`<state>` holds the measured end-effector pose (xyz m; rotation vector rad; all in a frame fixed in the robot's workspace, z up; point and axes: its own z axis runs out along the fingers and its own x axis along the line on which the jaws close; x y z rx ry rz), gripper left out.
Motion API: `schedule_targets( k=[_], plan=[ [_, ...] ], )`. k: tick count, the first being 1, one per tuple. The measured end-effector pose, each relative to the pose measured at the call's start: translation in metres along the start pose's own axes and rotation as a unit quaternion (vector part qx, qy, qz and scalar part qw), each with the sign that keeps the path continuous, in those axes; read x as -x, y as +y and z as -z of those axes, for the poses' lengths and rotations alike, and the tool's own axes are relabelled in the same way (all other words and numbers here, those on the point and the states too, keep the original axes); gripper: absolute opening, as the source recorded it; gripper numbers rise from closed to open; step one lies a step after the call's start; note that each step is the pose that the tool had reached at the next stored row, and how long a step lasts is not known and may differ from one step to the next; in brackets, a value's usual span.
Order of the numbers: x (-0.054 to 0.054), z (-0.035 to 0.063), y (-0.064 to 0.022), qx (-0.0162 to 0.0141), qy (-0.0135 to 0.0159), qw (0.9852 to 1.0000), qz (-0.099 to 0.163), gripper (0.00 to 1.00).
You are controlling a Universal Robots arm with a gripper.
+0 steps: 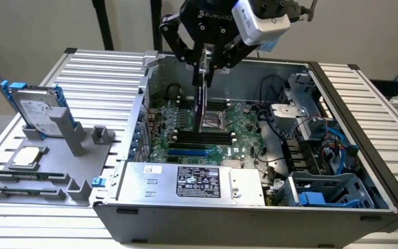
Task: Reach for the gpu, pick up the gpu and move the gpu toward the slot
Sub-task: 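Pick up the gpu and move the gpu toward the slot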
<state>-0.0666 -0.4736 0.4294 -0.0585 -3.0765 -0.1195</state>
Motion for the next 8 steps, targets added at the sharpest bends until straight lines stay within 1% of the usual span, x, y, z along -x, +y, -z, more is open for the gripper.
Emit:
schedule_targets(
  k=[3, 8],
  plan=[
    [0.01, -0.0034, 0.0068, 0.0, 0.0, 1.0, 0.0, 0.26],
    [0.019, -0.0101, 0.02, -0.0001, 0.0, 1.0, 0.0, 0.26]
  ],
)
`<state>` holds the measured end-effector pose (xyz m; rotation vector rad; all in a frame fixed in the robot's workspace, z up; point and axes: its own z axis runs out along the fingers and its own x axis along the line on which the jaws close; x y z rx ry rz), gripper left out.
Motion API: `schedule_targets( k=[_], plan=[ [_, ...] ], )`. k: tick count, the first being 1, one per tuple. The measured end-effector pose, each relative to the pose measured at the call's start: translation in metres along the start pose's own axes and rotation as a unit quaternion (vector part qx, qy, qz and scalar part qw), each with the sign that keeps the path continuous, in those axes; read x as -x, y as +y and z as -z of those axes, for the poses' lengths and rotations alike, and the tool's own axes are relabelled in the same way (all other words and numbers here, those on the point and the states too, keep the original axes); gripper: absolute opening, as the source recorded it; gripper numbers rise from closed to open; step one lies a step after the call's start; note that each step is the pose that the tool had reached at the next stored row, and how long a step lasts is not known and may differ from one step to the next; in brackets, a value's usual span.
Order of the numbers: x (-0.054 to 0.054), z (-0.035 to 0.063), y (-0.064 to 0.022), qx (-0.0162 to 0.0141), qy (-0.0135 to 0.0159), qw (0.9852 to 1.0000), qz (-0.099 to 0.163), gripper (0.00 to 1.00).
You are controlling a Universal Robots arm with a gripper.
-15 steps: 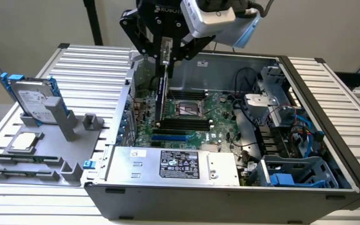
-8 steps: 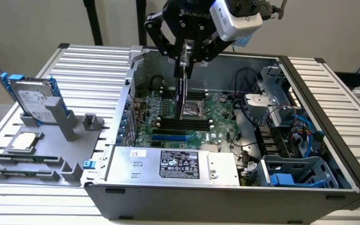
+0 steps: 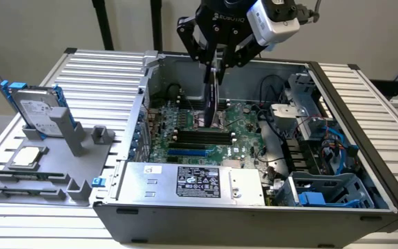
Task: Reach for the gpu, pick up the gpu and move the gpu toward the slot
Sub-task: 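Pick up the gpu and move the gpu toward the slot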
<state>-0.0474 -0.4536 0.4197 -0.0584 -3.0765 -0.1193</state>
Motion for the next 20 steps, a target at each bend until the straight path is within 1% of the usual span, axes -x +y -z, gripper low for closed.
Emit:
schedule_targets(
  k=[5, 9, 13, 20],
  plan=[
    [0.004, -0.0058, 0.0115, 0.0, 0.0, 1.0, 0.001, 0.26],
    [0.005, -0.0083, 0.017, -0.0002, 0.0003, 1.0, 0.004, 0.26],
    [0.008, -0.0087, 0.0188, -0.0004, 0.0005, 1.0, 0.006, 0.26],
    [0.008, -0.0086, 0.0189, -0.0004, 0.0005, 1.0, 0.006, 0.26]
  ],
)
